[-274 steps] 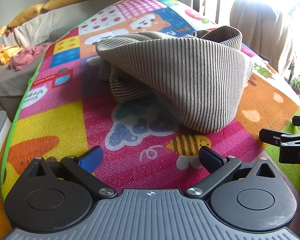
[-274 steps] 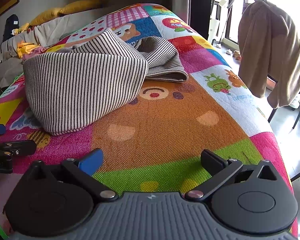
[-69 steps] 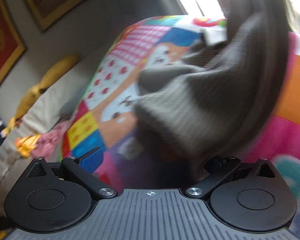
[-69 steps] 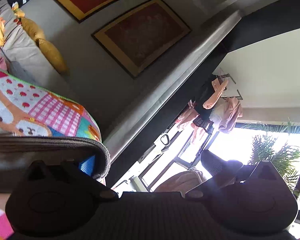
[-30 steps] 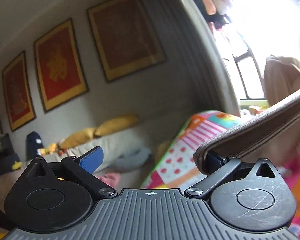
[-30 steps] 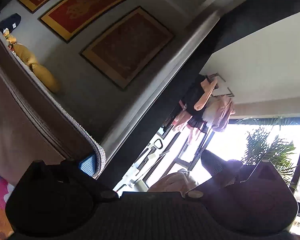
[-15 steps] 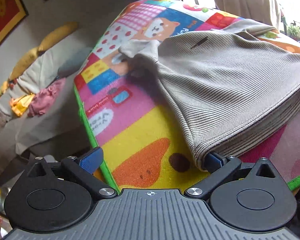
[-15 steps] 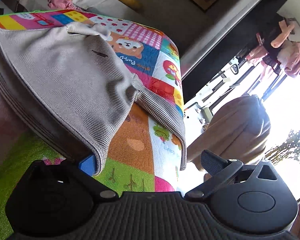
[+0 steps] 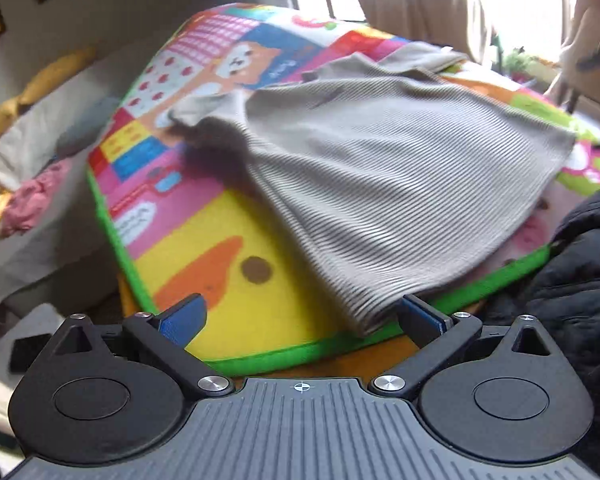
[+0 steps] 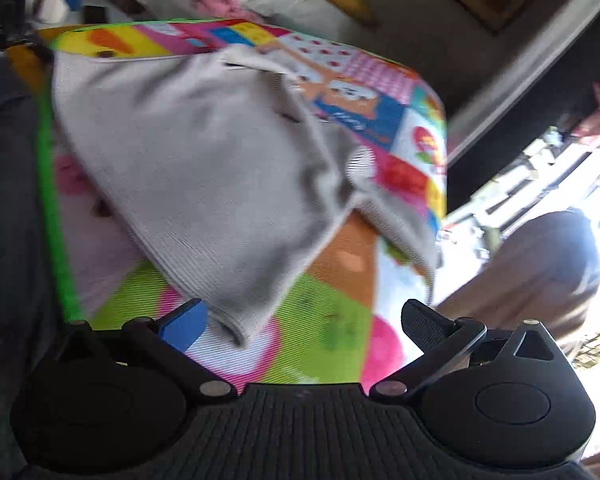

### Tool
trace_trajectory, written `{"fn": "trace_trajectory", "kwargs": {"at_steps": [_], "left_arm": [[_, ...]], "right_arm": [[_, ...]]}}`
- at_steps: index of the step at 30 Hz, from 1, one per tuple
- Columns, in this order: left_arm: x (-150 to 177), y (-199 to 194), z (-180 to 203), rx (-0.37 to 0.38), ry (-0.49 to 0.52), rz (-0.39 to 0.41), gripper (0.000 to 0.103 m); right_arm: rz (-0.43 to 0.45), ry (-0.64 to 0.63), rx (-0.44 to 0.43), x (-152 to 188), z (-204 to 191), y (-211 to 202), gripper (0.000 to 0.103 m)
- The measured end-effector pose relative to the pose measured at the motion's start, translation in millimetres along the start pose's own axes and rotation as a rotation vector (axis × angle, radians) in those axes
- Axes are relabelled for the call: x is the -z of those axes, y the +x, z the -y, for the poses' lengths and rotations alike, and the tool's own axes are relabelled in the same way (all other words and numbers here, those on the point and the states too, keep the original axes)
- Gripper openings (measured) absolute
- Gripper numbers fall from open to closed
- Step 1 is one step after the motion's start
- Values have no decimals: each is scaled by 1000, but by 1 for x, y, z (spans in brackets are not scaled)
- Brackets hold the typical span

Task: Fold clothes
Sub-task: 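Lay the shirt flat on the quilt and open both tools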

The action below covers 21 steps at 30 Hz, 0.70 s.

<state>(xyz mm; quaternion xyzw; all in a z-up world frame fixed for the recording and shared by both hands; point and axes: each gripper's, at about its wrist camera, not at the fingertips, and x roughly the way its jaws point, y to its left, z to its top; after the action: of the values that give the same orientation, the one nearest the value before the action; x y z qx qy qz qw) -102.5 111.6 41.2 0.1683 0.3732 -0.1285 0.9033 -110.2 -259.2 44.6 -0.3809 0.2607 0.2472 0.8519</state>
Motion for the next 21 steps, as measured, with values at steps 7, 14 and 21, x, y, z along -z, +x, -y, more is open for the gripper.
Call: {"fn": "trace_trajectory", "kwargs": {"at_steps": [7,14,21], "left_arm": [[-44,0,-56,75,-345,203,103],[-103,90,-33,259,-379,206,103],[-119,168,-13,248,-288,67,103]], "right_arm": [[191,193,-101,-29,38,-8,103],[149,582,-209,-56,84,88,103],[83,755,-311,-62,92,179,103]]}}
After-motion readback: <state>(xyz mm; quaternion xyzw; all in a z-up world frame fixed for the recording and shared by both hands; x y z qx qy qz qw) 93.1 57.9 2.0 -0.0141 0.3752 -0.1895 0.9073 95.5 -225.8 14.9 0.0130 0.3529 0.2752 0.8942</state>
